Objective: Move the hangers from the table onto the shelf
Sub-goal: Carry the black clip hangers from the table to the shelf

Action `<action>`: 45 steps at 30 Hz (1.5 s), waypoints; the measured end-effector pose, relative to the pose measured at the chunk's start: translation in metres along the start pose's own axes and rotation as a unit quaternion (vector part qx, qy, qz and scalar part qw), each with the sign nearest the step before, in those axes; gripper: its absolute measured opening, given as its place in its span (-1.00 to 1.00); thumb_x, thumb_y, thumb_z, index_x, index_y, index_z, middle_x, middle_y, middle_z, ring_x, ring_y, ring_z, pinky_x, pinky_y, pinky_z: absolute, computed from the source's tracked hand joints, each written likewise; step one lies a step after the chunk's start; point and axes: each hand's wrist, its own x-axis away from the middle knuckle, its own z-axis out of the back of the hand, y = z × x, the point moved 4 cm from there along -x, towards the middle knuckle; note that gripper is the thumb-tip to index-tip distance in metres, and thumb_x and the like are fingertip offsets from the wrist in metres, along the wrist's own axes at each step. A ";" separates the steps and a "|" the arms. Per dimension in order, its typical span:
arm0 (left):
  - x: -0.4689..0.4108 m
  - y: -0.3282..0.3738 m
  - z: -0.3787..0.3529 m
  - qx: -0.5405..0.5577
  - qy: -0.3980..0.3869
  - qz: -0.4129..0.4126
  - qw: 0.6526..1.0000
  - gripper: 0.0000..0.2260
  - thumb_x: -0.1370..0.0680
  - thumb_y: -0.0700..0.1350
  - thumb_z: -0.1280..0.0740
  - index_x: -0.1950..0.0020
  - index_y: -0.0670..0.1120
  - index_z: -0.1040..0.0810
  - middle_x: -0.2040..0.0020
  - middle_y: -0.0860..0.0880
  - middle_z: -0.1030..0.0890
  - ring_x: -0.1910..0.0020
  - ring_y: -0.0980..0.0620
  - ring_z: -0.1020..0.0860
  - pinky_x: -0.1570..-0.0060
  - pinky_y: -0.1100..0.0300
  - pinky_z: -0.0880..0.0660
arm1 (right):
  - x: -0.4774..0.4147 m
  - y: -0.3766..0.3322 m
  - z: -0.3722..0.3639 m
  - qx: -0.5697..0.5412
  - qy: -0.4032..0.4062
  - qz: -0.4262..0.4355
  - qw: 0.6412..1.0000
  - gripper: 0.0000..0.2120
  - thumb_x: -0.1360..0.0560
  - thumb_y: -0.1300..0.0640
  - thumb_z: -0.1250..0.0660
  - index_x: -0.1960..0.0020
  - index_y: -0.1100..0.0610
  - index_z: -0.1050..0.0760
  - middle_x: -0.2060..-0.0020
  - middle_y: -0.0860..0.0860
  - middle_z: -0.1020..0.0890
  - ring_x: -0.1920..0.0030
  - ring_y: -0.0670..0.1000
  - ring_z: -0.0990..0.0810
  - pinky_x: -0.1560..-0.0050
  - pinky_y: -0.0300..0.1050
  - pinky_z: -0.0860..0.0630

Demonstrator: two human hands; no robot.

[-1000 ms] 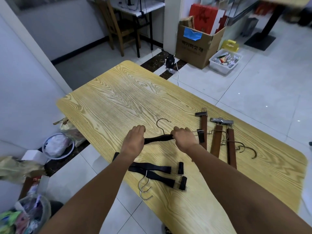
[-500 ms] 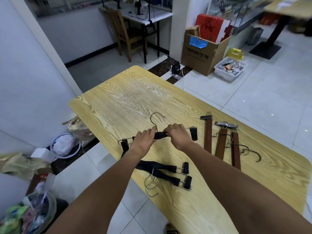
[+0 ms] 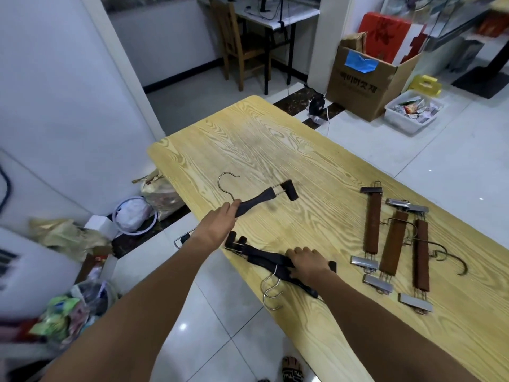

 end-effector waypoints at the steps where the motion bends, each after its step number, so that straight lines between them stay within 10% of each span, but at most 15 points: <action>1: 0.003 -0.003 -0.001 -0.010 -0.004 -0.001 1.000 -0.54 -0.66 -0.15 -0.06 -0.54 -0.14 -0.02 -0.26 -0.15 -0.41 -0.09 -0.15 -0.51 0.01 0.06 -0.40 | 0.000 0.001 -0.004 -0.001 0.000 -0.008 1.000 -0.58 -0.53 0.03 -0.31 -0.31 0.14 -0.32 -0.24 0.12 -0.46 -0.28 0.16 -0.40 -0.22 0.01 -0.36; 19: 0.037 -0.051 0.058 0.073 0.104 0.066 0.990 -0.61 -0.66 -0.04 -0.09 -0.47 -0.11 -0.18 -0.22 -0.17 -0.47 0.03 -0.24 -0.55 0.07 -0.08 -0.48 | 0.021 -0.009 0.064 0.102 0.151 -0.056 0.982 -0.67 -0.52 0.35 -0.18 -0.28 0.21 -0.38 -0.20 0.11 -0.50 -0.23 0.11 -0.47 -0.16 -0.06 -0.43; 23: 0.050 -0.061 0.092 0.046 0.120 0.068 0.989 -0.61 -0.66 -0.03 -0.08 -0.47 -0.09 -0.18 -0.23 -0.15 -0.47 0.01 -0.22 -0.55 0.06 -0.06 -0.45 | 0.032 -0.017 0.098 0.015 0.134 -0.055 0.989 -0.68 -0.54 0.33 -0.12 -0.27 0.16 -0.37 -0.09 0.11 -0.56 -0.05 0.14 -0.56 0.13 -0.05 -0.42; 30: 0.102 -0.097 0.155 0.010 0.155 0.144 0.977 -0.63 -0.67 -0.03 -0.06 -0.46 -0.07 -0.20 -0.23 -0.12 -0.46 -0.09 -0.20 -0.52 -0.01 -0.01 -0.40 | 0.031 -0.054 0.161 -0.036 0.132 0.034 0.990 -0.62 -0.50 -0.23 -0.26 -0.07 0.08 -0.43 0.08 0.05 -0.56 0.00 0.11 -0.57 0.16 -0.10 -0.37; 45: 0.402 -0.171 0.181 -0.053 0.147 0.456 0.876 -0.64 -0.64 -0.07 -0.14 -0.42 -0.12 -0.24 -0.22 -0.15 -0.47 -0.09 -0.25 -0.54 -0.02 -0.08 -0.43 | 0.074 -0.275 0.256 0.092 0.317 0.303 0.894 -0.65 -0.61 -0.12 -0.13 -0.20 0.10 -0.45 -0.16 0.04 -0.60 -0.19 0.09 -0.55 -0.15 -0.08 -0.39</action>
